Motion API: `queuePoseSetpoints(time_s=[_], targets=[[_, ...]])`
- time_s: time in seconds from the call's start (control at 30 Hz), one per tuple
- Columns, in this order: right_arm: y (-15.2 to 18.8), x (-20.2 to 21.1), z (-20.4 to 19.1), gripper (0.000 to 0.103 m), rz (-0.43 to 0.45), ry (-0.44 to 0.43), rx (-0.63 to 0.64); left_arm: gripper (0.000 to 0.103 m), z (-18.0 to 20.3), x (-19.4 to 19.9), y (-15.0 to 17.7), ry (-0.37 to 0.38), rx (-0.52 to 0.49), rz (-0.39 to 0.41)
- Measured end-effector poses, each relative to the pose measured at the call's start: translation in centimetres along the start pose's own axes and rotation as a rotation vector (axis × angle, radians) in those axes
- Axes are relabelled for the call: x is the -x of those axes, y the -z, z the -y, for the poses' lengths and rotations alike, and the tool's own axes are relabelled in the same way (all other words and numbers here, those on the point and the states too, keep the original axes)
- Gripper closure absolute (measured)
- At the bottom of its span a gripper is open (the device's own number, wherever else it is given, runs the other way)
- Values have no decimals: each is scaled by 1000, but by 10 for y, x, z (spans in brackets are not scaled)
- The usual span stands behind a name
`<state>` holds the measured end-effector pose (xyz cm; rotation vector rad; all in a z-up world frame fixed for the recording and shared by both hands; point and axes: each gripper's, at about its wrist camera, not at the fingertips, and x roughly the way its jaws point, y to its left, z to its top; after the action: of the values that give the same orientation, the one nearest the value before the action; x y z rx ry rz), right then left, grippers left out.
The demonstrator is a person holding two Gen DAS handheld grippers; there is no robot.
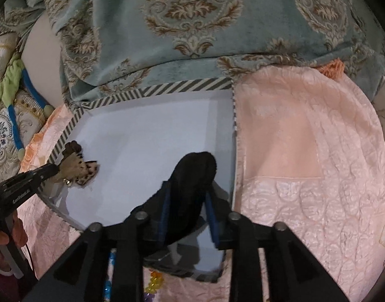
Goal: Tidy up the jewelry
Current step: 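Lower both held bows into the striped box and open both tools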
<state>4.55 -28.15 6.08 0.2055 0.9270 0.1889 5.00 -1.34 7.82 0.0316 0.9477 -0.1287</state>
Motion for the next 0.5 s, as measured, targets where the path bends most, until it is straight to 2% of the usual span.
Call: queuePoseSetpoints(time_s=[0.07,0.13,0.5], targets=[[4,6,-5,53,15,0,11,90,-1,4,1,2,3,2],[8,15,-8,49,28,15,21,89,-3,9,2,11,16,2],[21,63,-4,45,84,27,-2,89,-6,51,16,-13,37,51]])
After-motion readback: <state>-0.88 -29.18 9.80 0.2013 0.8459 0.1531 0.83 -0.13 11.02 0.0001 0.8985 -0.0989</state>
